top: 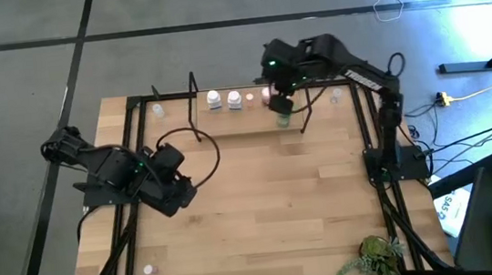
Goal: Pick and place medicine bottles onto shelf by color
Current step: Put the right transparent pill bottle on the shelf
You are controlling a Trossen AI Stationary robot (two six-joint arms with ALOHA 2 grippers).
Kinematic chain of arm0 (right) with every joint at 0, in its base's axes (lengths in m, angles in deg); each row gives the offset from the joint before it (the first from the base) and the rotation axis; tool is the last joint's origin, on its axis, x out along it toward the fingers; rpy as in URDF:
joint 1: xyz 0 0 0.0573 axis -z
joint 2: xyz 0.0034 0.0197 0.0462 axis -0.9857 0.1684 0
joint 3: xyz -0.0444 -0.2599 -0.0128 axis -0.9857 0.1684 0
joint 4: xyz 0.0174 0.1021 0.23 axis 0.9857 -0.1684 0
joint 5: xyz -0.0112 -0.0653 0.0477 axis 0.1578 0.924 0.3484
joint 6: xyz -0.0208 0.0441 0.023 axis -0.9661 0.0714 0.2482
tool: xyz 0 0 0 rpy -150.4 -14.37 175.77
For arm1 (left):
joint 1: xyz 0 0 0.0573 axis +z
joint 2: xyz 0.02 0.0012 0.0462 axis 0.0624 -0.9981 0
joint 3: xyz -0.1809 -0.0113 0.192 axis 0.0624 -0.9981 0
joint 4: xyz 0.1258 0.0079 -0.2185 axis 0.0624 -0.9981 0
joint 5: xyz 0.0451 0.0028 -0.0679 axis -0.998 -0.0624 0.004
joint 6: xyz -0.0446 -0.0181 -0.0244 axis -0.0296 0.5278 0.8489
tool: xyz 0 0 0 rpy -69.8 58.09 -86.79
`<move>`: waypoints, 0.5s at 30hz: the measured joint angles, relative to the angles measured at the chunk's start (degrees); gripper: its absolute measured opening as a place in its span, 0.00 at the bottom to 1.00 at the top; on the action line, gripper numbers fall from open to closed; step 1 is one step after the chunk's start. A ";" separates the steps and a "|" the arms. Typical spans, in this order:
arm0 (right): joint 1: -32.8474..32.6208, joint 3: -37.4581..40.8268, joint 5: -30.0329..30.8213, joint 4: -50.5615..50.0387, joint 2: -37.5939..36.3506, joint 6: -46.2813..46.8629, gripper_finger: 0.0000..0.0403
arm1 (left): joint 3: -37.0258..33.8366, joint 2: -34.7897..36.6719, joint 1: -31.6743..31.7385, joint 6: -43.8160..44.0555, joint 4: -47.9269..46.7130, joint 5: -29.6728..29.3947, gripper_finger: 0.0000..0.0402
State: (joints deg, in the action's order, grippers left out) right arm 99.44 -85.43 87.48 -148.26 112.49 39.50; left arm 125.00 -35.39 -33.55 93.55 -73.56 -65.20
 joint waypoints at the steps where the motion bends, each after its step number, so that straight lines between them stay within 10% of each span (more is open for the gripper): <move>1: 0.00 0.00 0.08 -0.14 -0.88 0.73 0.00 | 0.00 0.00 -0.24 0.00 -0.01 -0.35 0.69; 15: 1.90 21.41 4.14 0.17 -20.56 13.12 0.00 | -0.02 0.16 -0.23 -1.23 0.00 -5.85 0.69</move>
State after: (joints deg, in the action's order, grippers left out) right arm 101.34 -64.02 91.62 -148.09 91.93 52.62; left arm 124.99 -35.23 -33.78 92.32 -73.56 -71.05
